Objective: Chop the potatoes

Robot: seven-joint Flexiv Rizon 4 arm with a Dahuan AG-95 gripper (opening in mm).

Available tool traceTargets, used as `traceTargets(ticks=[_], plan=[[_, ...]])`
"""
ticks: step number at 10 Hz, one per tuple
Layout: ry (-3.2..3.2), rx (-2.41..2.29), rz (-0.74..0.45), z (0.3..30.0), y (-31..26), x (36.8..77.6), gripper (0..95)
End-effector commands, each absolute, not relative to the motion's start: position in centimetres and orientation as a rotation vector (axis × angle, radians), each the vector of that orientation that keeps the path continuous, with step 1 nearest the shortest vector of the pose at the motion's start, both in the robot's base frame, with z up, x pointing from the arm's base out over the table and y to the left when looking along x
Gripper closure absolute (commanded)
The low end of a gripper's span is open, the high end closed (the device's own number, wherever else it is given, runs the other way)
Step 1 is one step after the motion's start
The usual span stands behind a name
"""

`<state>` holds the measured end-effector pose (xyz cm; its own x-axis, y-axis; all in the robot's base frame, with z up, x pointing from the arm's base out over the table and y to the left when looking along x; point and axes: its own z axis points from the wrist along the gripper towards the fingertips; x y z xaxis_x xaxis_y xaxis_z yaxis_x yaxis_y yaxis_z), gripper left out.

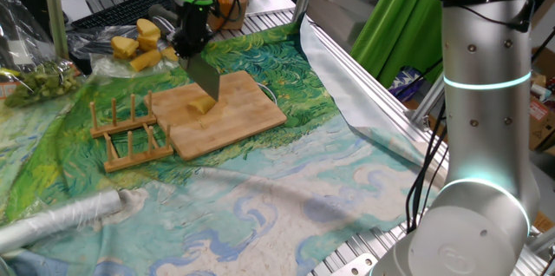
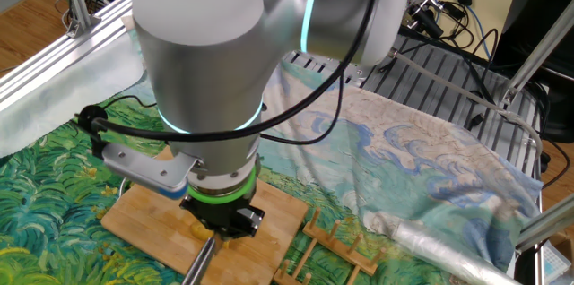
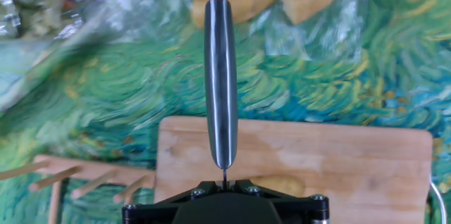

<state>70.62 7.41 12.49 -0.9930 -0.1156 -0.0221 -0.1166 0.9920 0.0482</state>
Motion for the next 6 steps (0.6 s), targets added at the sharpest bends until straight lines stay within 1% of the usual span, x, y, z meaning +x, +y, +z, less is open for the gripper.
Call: traceTargets(ticks=[1,6], plan=[[3.095,-0.206,0.077,11.4,8.2,70.8,95.0],[3.085,-0.172,0.073,7.7,9.7,70.4,95.0]])
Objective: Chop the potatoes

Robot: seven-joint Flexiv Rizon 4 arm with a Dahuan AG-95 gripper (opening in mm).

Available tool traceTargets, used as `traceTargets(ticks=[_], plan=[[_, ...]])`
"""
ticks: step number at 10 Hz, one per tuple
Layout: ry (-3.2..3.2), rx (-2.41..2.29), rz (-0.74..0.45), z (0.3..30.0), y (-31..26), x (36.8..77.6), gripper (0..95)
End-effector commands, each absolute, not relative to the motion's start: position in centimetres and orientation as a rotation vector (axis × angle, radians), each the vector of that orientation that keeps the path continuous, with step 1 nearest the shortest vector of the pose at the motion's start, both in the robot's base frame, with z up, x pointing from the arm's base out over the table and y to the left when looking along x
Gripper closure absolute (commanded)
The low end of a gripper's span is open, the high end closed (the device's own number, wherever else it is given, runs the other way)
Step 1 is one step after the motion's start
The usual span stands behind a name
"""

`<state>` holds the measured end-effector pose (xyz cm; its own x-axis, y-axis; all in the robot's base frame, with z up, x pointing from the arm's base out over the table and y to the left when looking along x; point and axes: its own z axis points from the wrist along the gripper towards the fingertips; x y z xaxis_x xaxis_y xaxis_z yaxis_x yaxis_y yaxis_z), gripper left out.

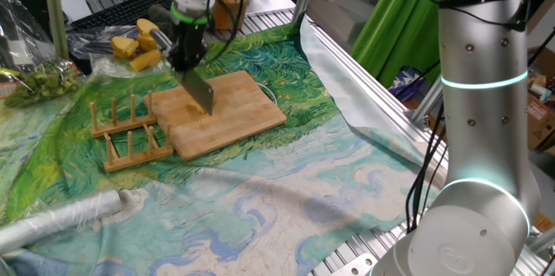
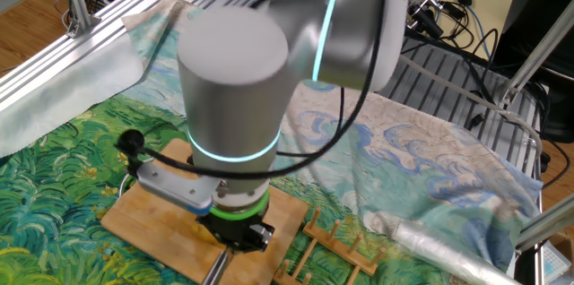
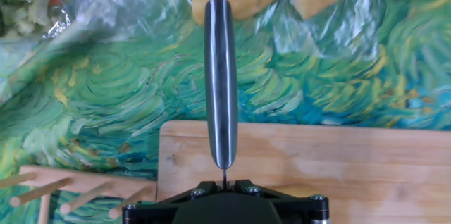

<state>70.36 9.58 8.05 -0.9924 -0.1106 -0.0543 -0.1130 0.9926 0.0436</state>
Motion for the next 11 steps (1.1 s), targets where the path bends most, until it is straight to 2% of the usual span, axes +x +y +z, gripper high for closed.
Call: traceTargets(ticks=[1,11], plan=[[3.074,-0.168,0.066,6.9,10.0,70.2,95.0],[3.038,-0.17,0.053,3.4,9.6,70.1,95.0]])
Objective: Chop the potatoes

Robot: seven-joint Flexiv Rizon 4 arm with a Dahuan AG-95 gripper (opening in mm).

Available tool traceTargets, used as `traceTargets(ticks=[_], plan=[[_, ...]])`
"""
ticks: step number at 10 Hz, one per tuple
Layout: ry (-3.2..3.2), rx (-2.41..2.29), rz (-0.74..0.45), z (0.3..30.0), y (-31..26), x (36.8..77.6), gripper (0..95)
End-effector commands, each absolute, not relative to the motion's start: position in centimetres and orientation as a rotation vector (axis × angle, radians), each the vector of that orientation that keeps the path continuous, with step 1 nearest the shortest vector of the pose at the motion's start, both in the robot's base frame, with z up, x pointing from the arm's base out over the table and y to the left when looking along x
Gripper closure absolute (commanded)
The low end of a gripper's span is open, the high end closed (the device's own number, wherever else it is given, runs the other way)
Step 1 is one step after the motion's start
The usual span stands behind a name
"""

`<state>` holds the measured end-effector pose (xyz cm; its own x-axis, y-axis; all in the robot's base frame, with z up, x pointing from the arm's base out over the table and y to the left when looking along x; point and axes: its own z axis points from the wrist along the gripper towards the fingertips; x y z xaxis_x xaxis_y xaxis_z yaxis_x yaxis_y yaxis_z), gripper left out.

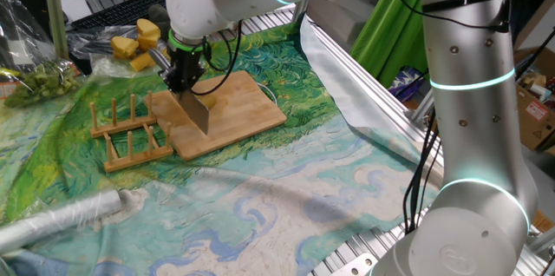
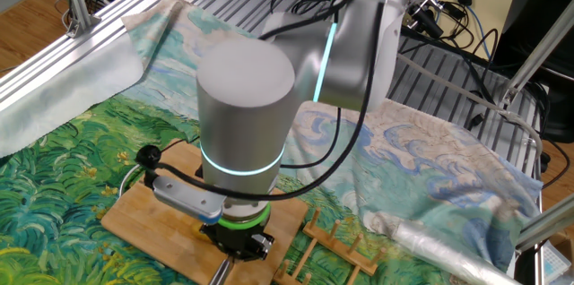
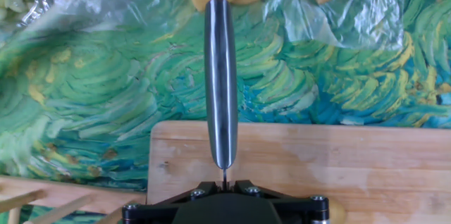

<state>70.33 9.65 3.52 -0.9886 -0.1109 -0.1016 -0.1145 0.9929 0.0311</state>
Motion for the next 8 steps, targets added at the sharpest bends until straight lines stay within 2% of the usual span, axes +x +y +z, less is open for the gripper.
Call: traceTargets(ticks=[1,8], plan=[[3.037,-0.169,0.058,3.4,9.6,70.2,95.0],[3.045,-0.168,0.053,4.2,9.5,69.9,95.0]])
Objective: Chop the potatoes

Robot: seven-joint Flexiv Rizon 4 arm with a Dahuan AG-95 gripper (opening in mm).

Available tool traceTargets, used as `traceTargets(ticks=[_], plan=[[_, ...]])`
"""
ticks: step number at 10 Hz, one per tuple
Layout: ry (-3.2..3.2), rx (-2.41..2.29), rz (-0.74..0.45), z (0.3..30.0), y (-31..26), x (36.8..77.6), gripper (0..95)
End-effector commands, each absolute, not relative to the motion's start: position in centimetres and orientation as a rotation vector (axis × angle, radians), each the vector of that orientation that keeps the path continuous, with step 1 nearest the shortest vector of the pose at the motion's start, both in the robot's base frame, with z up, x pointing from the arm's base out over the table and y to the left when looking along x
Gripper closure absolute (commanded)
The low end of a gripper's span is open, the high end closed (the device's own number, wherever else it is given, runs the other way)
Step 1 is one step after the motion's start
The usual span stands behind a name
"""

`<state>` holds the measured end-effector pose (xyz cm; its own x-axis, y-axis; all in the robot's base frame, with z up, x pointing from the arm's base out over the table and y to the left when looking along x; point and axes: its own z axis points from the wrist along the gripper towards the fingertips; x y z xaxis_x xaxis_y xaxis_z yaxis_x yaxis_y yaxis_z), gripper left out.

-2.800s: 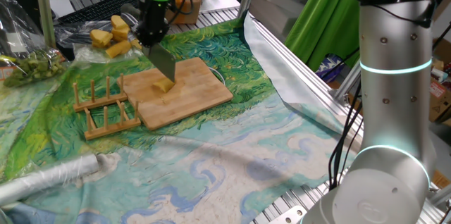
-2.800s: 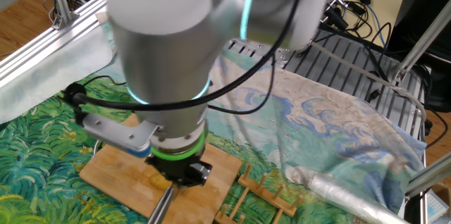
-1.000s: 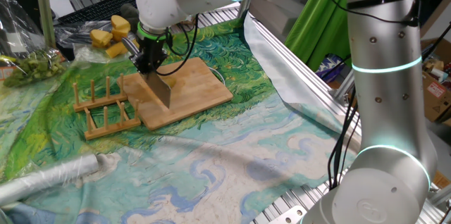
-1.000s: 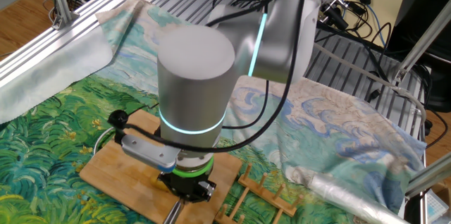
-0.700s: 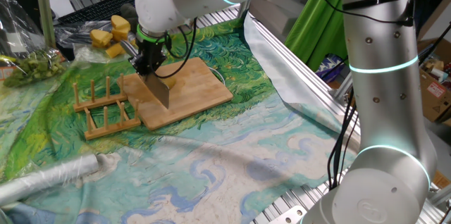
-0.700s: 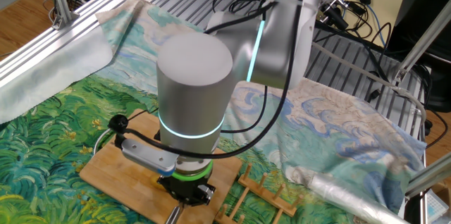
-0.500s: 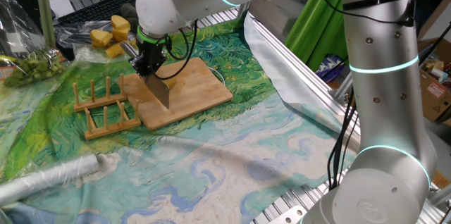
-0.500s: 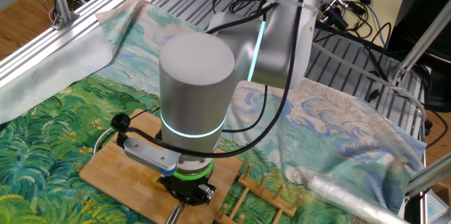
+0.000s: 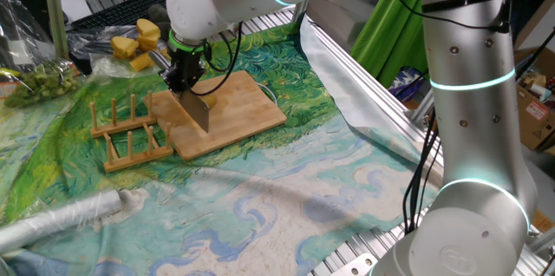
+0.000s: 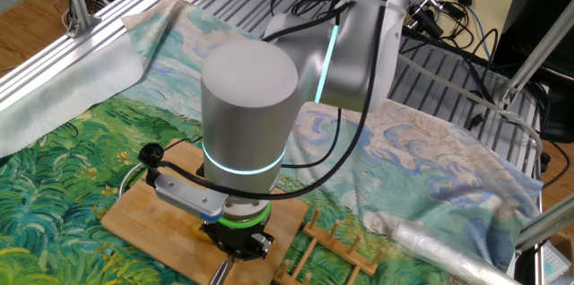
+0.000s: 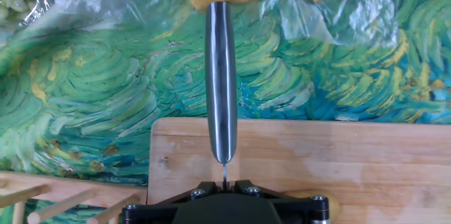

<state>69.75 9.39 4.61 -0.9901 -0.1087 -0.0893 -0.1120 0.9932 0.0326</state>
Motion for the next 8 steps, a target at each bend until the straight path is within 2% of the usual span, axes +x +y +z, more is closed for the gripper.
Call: traceTargets(ticks=[1,8], plan=[[3.043,-0.165,0.055,3.71,9.58,69.86,95.0],[3.041,-0.155,0.053,3.3,9.73,69.81,95.0]])
